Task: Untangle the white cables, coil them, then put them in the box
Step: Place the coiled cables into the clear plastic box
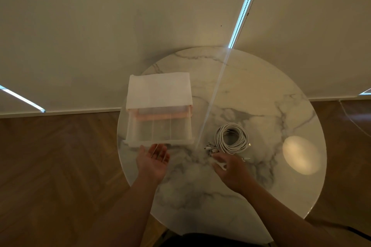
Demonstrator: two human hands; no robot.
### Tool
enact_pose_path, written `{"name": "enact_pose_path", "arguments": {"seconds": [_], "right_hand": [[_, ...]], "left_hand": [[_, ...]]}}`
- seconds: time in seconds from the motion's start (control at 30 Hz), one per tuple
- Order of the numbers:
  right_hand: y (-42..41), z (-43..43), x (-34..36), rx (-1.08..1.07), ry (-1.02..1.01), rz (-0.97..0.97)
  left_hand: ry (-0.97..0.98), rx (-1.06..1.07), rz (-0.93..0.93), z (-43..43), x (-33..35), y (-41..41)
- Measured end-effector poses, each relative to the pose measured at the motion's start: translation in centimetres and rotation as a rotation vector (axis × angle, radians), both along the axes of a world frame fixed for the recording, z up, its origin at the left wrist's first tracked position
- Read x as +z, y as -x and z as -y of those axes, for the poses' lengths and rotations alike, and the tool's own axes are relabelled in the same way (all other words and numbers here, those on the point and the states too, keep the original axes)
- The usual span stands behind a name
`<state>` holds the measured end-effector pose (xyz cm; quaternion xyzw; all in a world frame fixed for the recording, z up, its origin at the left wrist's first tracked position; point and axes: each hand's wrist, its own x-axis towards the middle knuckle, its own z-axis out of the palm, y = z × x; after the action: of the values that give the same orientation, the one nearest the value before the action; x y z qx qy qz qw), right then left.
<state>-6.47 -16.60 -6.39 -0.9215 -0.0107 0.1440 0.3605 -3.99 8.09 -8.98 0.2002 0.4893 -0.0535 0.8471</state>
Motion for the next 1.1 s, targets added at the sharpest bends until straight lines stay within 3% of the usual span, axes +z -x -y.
{"name": "enact_pose_path", "arguments": {"seconds": [0.23, 0.4, 0.47, 0.53, 0.6, 0.63, 0.7, 0.8, 0.97, 1.1], "right_hand": [[1.0, 1.4, -0.6, -0.060, -0.012, 0.051], [0.7, 4.0, -0.7, -0.176, 0.037, 0.235], [-0.1, 5.5, -0.6, -0.185, 0.124, 0.264], [-1.0, 6.7, -0.6, -0.122, 0.230, 0.241], [-2.1, 7.6, -0.7, -0.017, 0.312, 0.169], [-2.7, 7.8, -0.9, 0.036, 0.347, 0.106], [-3.9, 7.8, -1.4, 0.132, 0.409, 0.009], [-5.4, 7.6, -2.4, 0.225, 0.469, -0.039], [-6.8, 8.3, -3.6, 0.319, 0.477, -0.030], [-8.0, 9.1, -3.8, 0.362, 0.463, 0.009]], "left_hand": [[-0.034, -0.031, -0.010, -0.2, -0.3, 1.7], [-0.135, -0.124, -0.065, 0.3, -0.1, 2.2], [-0.356, -0.304, -0.106, 1.6, -0.2, 2.6], [-0.820, -0.613, -0.026, 3.1, -0.1, 3.1], [-1.240, -0.906, 0.295, 5.2, 0.6, 3.0], [-1.356, -1.007, 0.458, 6.4, 1.3, 2.6], [-1.480, -1.119, 0.676, 8.9, 2.4, 0.8], [-1.558, -1.297, 0.791, 12.1, 2.8, -2.4], [-1.752, -1.797, 0.662, 15.7, 0.2, -5.0], [-1.883, -1.818, 0.591, 16.9, -1.0, -5.4]]}}
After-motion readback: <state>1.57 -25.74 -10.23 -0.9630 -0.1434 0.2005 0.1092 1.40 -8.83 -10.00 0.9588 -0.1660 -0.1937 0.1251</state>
